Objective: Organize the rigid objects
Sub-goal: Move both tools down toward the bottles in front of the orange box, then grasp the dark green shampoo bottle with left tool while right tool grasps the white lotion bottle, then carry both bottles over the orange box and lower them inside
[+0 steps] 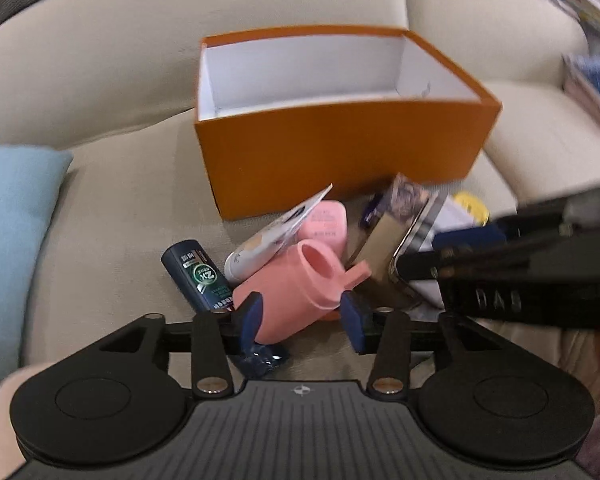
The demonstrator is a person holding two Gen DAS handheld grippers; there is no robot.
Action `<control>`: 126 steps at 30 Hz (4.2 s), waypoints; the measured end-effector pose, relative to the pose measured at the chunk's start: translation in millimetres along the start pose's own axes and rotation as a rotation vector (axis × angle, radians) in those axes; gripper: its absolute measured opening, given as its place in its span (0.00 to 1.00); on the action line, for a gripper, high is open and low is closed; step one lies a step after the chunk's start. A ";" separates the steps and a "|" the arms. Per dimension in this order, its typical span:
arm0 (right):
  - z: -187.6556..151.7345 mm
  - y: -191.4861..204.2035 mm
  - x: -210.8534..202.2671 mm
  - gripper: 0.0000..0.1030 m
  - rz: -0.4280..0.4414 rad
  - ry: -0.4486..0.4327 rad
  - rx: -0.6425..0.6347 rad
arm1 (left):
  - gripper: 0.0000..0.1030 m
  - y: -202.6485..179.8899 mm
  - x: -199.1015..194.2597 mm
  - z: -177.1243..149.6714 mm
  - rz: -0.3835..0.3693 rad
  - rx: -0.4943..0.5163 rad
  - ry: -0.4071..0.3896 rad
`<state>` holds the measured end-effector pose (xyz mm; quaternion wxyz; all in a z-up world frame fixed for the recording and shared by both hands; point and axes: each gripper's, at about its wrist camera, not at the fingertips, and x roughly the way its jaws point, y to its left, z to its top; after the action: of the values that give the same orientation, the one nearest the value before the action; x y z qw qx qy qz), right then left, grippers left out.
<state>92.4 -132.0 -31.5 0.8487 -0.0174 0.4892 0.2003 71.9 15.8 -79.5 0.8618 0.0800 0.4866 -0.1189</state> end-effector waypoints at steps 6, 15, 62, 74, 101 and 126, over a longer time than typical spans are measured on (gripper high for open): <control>12.3 7.8 17.9 0.30 0.007 0.021 -0.034 | 0.59 4.1 13.5 1.5 -0.014 -0.014 0.030; 35.0 20.7 25.6 0.31 0.054 -0.009 -0.045 | 0.59 54.7 6.5 8.6 0.033 -0.282 0.069; 102.2 46.5 100.2 0.27 0.199 0.300 0.007 | 0.34 111.0 38.3 5.9 -0.172 -0.610 0.196; 122.0 37.2 33.1 0.27 0.239 0.070 0.011 | 0.34 116.9 -50.3 32.7 -0.220 -0.652 0.017; 218.2 -79.4 109.5 0.26 -0.011 -0.070 0.277 | 0.34 75.6 99.0 189.9 -0.018 -0.352 0.026; 226.4 -88.0 188.4 0.33 -0.032 0.115 0.254 | 0.38 65.5 130.2 199.5 0.081 -0.155 0.037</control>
<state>393.4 -100.9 -86.0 0.8176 0.0709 0.5582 0.1218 318.9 11.5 -87.4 0.8603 0.0350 0.5066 -0.0442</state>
